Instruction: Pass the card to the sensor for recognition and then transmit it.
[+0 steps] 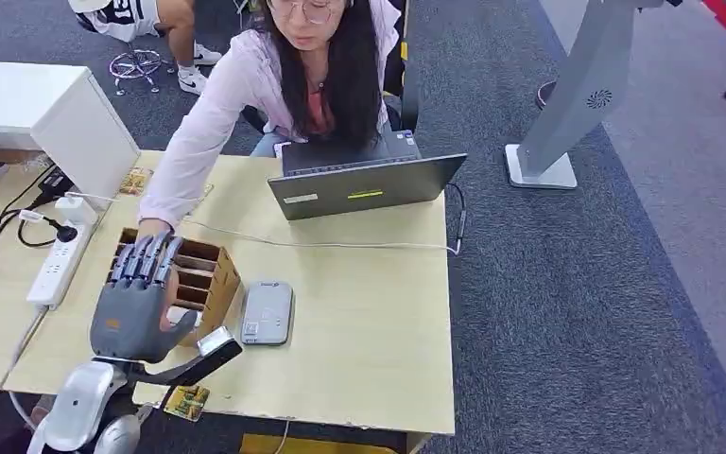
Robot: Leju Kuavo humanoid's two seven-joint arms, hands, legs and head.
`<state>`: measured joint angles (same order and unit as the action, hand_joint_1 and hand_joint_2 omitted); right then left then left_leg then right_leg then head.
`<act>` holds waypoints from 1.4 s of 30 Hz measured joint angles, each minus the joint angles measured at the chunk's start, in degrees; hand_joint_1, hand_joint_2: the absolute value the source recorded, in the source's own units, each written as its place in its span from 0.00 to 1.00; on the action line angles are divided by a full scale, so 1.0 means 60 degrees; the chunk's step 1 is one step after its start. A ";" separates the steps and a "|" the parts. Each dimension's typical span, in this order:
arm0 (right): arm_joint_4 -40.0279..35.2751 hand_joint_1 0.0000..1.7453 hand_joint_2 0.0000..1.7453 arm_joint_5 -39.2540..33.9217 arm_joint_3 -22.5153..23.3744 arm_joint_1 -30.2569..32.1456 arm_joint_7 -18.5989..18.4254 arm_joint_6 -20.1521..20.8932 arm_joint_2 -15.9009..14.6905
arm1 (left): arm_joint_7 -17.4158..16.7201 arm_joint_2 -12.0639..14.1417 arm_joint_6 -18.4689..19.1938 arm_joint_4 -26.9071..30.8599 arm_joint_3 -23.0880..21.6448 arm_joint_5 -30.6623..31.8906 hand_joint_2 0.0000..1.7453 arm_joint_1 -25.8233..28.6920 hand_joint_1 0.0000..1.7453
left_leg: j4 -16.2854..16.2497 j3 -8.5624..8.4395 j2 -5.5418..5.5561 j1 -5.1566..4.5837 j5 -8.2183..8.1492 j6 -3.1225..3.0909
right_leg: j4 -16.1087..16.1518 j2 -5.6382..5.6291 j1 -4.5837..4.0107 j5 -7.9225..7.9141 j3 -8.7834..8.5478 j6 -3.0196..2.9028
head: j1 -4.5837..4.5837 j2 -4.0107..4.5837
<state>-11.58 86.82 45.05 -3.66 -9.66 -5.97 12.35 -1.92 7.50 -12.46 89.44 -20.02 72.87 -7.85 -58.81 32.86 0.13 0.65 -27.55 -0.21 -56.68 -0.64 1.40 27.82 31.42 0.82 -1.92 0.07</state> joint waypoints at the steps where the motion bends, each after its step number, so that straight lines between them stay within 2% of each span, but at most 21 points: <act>1: 0.0000 0.00 1.00 0.0000 0.0000 -0.0001 0.0000 0.0007 0.0000 | -0.0004 0.0000 0.0000 -0.0036 0.0000 0.0000 1.00 0.0003 0.00 | 0.0000 0.0000 0.0000 0.0000 0.0000 0.0000 | 0.0000 0.0000 0.0000 0.0000 0.0000 0.0000 | 0.0000 0.0000; 17: -0.0004 0.00 1.00 0.0015 0.0000 0.0001 -0.0047 0.0095 0.0000 | -0.0175 0.0004 0.0190 -0.0827 0.0174 -0.0135 1.00 0.0250 0.00 | 0.0000 0.0002 0.0001 0.0000 0.0000 0.0000 | 0.0000 0.0001 0.0000 0.0000 0.0000 0.0000 | 0.0000 0.0000; 34: 0.0000 0.00 1.00 0.0015 0.0036 0.0001 -0.0062 0.0065 0.0000 | -0.0186 0.0004 0.0215 -0.0983 0.0299 -0.0146 1.00 0.0639 0.00 | 0.0000 0.0004 0.0003 0.0000 -0.0001 0.0000 | 0.0000 0.0001 0.0000 0.0001 0.0000 0.0000 | 0.0000 0.0000; 42: 0.0000 0.00 1.00 0.0022 0.0036 0.0001 -0.0069 0.0066 0.0000 | -0.0193 0.0004 0.0193 -0.0983 0.0798 -0.0109 1.00 0.0872 0.00 | 0.0001 0.0004 0.0003 0.0000 0.0000 0.0000 | 0.0000 0.0003 0.0000 0.0001 -0.0001 0.0000 | 0.0000 0.0000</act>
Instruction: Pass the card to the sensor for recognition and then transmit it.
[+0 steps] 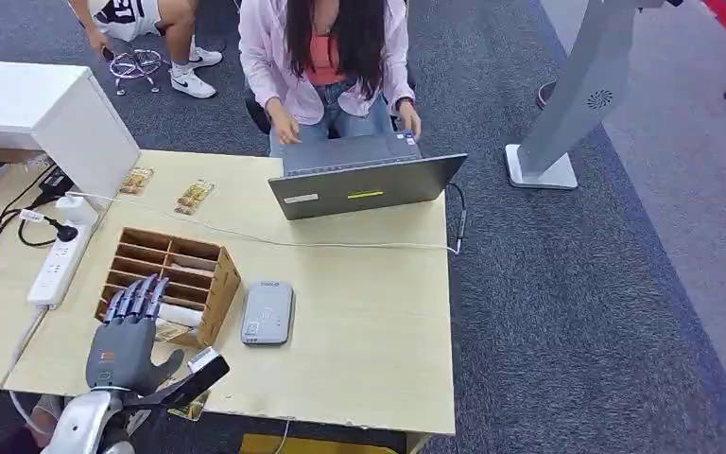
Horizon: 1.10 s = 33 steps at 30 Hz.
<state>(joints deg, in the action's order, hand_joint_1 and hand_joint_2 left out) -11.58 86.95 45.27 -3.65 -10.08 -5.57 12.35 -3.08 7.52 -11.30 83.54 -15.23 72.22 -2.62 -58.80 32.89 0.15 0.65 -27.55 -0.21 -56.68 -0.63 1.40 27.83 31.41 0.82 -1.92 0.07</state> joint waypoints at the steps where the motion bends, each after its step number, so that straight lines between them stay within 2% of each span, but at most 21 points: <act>1: 0.0000 0.00 1.00 0.0000 0.0000 0.0000 0.0000 0.0000 0.0000 | -0.0007 0.0000 0.0000 0.0000 0.0040 0.0018 1.00 0.0015 0.00 | 0.0000 0.0000 0.0000 0.0000 0.0000 0.0000 | 0.0000 0.0000 0.0000 0.0000 0.0000 0.0000 | 0.0000 0.0000; 15: 0.0000 0.00 1.00 0.0004 0.0000 0.0000 -0.0007 0.0000 0.0000 | -0.0153 -0.0004 0.0000 0.0000 0.0404 0.0109 1.00 0.0053 0.00 | 0.0000 0.0000 0.0003 0.0000 0.0000 0.0000 | 0.0000 0.0001 0.0000 0.0000 0.0001 0.0000 | 0.0000 0.0000; 16: 0.0000 0.00 1.00 0.0004 0.0000 0.0000 -0.0007 0.0000 0.0000 | -0.0153 -0.0004 0.0000 0.0000 0.0415 0.0109 1.00 0.0052 1.00 | 0.0000 0.0000 0.0003 0.0000 0.0000 0.0000 | 0.0000 0.0001 0.0000 0.0000 0.0001 0.0000 | 0.0000 0.0000; 33: 0.0000 0.00 1.00 0.0004 0.0000 -0.0001 -0.0007 0.0015 0.0000 | 0.0047 0.0000 0.0117 0.0000 0.0477 -0.0095 1.00 0.0077 1.00 | 0.0000 0.0000 0.0006 0.0000 -0.0001 0.0001 | 0.0000 0.0001 0.0000 0.0000 0.0000 0.0000 | 0.0000 0.0000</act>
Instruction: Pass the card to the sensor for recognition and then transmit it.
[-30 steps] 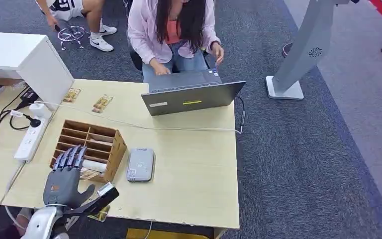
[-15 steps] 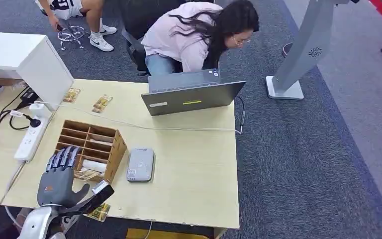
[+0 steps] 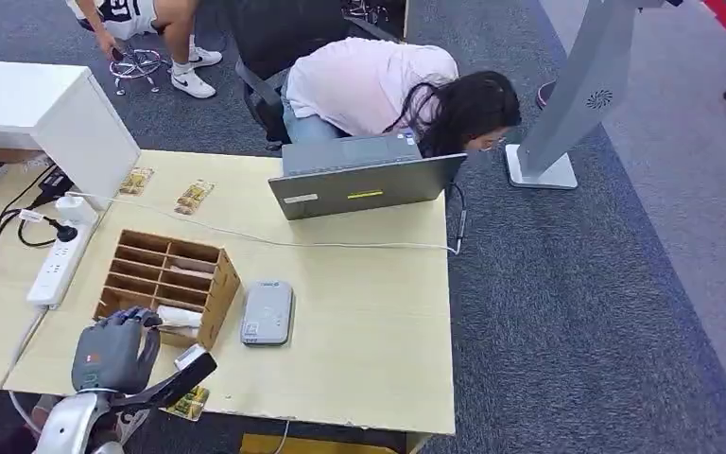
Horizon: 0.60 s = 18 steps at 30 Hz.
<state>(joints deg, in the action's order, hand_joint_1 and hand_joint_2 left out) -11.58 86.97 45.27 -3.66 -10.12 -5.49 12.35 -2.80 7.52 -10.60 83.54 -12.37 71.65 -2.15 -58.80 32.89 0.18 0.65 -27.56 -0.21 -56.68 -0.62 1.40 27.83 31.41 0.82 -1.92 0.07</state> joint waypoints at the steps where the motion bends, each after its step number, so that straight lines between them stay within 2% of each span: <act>1: 0.0000 0.00 1.00 0.0000 0.0000 0.0000 0.0000 0.0000 0.0000 | 0.0000 0.0000 0.0004 0.0000 0.0000 -0.0004 1.00 0.0001 1.00 | 0.0000 0.0000 0.0000 0.0000 0.0000 0.0000 | 0.0000 0.0000 0.0000 0.0000 0.0000 0.0000 | 0.0000 0.0000; 6: 0.0000 0.00 1.00 0.0004 0.0000 0.0000 0.0000 0.0000 0.0000 | 0.0011 0.0004 0.0033 0.0000 0.0015 -0.0077 1.00 -0.0002 1.00 | 0.0000 0.0000 0.0001 0.0000 0.0000 0.0000 | 0.0000 0.0000 0.0000 0.0000 0.0001 0.0000 | 0.0000 0.0000; 15: -0.0004 0.00 1.00 0.0018 0.0000 0.0000 0.0036 -0.0004 0.0000 | 0.0262 0.0066 -0.0299 0.0077 0.0138 -0.0022 1.00 -0.0243 1.00 | 0.0000 -0.0001 0.0001 0.0001 0.0001 -0.0001 | 0.0000 0.0000 0.0000 0.0000 0.0002 0.0000 | 0.0000 0.0000; 18: -0.0004 0.00 1.00 0.0026 0.0000 0.0000 0.0080 -0.0018 0.0000 | 0.0353 0.0131 -0.0463 0.0747 0.0142 0.0022 1.00 -0.0848 1.00 | -0.0001 -0.0001 0.0005 0.0000 0.0003 -0.0003 | 0.0000 0.0004 0.0000 -0.0001 0.0000 0.0000 | 0.0000 0.0000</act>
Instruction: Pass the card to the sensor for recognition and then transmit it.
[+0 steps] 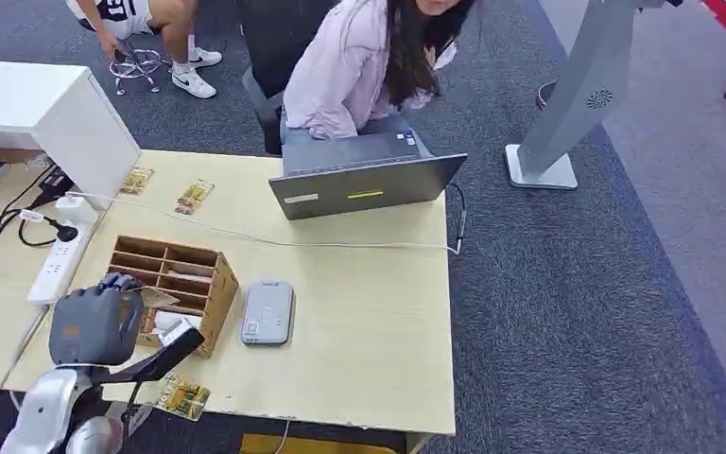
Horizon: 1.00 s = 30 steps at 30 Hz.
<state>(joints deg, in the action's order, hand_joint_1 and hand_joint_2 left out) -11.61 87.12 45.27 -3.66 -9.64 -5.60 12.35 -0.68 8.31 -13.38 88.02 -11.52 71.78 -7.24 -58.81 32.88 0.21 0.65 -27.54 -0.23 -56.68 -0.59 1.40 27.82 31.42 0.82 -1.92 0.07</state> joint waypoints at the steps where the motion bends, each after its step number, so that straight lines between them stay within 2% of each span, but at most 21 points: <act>1: 0.0000 0.00 1.00 0.0000 0.0000 0.0000 0.0000 0.0000 0.0000 | 0.0000 0.0025 0.0004 0.0155 0.0000 -0.0014 1.00 -0.0124 1.00 | 0.0000 0.0000 0.0000 0.0000 0.0000 0.0000 | 0.0000 0.0000 0.0000 0.0000 0.0000 0.0000 | 0.0000 0.0000; 5: 0.0000 0.00 1.00 0.0004 0.0000 -0.0001 0.0033 0.0004 0.0000 | -0.0011 0.0196 0.0084 0.0656 -0.0007 -0.0219 1.00 -0.0679 1.00 | -0.0001 -0.0001 0.0000 0.0000 0.0000 0.0000 | 0.0000 -0.0001 0.0000 0.0000 0.0002 0.0000 | 0.0000 0.0000; 10: 0.0000 0.00 1.00 0.0015 0.0000 -0.0003 0.0073 0.0051 0.0000 | -0.0083 0.0448 0.0477 0.1059 -0.0059 -0.0470 1.00 -0.1662 1.00 | -0.0001 -0.0001 0.0001 0.0001 0.0003 0.0002 | -0.0001 0.0000 -0.0001 -0.0001 0.0003 -0.0001 | -0.0004 0.0000; 13: 0.0000 0.00 1.00 0.0018 -0.0135 -0.0004 0.0073 0.0098 0.0000 | -0.0408 0.0601 0.0394 0.0907 -0.0058 -0.0146 1.00 -0.2612 1.00 | -0.0001 0.0000 0.0002 0.0002 0.0005 0.0004 | -0.0002 0.0001 -0.0002 -0.0002 0.0001 -0.0001 | 0.0000 0.0000; 17: 0.0000 0.00 1.00 0.0018 -0.0346 -0.0017 0.0069 0.0142 -0.0004 | -0.0441 0.0809 0.0054 0.0294 -0.0055 0.0118 1.00 -0.3531 1.00 | -0.0001 -0.0005 -0.0011 0.0001 0.0006 0.0004 | -0.0005 -0.0010 -0.0001 -0.0006 -0.0001 -0.0004 | 0.0004 0.0000; 20: 0.0000 0.00 1.00 0.0018 -0.0616 -0.0027 0.0069 0.0197 -0.0015 | -0.0783 0.0951 -0.0624 -0.0683 0.0011 0.1043 1.00 -0.4122 1.00 | -0.0001 -0.0003 -0.0003 0.0001 0.0006 0.0003 | -0.0006 -0.0006 -0.0001 -0.0005 -0.0001 -0.0004 | -0.0004 0.0000; 25: -0.0004 0.00 1.00 0.0011 -0.0936 -0.0040 0.0069 0.0237 -0.0040 | -0.0238 0.1173 -0.2039 -0.3917 0.0608 0.1581 1.00 -0.5485 1.00 | -0.0001 -0.0005 -0.0007 0.0004 0.0012 0.0004 | -0.0010 -0.0009 -0.0003 -0.0006 0.0000 -0.0004 | 0.0007 0.0000; 27: -0.0004 0.00 1.00 0.0004 -0.1009 -0.0042 0.0065 0.0244 -0.0055 | -0.0193 0.1177 -0.2149 -0.4865 0.0743 0.1679 1.00 -0.5749 1.00 | -0.0001 -0.0005 -0.0008 0.0003 0.0012 0.0005 | -0.0011 -0.0010 -0.0003 -0.0006 0.0001 -0.0005 | 0.0007 0.0000; 30: -0.0004 0.00 1.00 0.0004 -0.1027 -0.0046 0.0047 0.0266 -0.0066 | -0.0204 0.1147 -0.2215 -0.5648 0.0783 0.1727 1.00 -0.5896 1.00 | -0.0001 -0.0002 -0.0007 0.0001 0.0012 0.0004 | -0.0009 -0.0010 0.0000 -0.0005 0.0001 -0.0004 | -0.0004 0.0000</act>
<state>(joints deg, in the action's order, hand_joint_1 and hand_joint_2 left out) -11.63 87.14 39.10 -3.93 -9.36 -4.00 11.96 -1.90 15.19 -26.67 54.13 -6.82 82.14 -42.61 -58.81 32.87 0.17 0.66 -27.47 -0.20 -56.74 -0.65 1.40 27.79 31.42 0.79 -1.95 0.07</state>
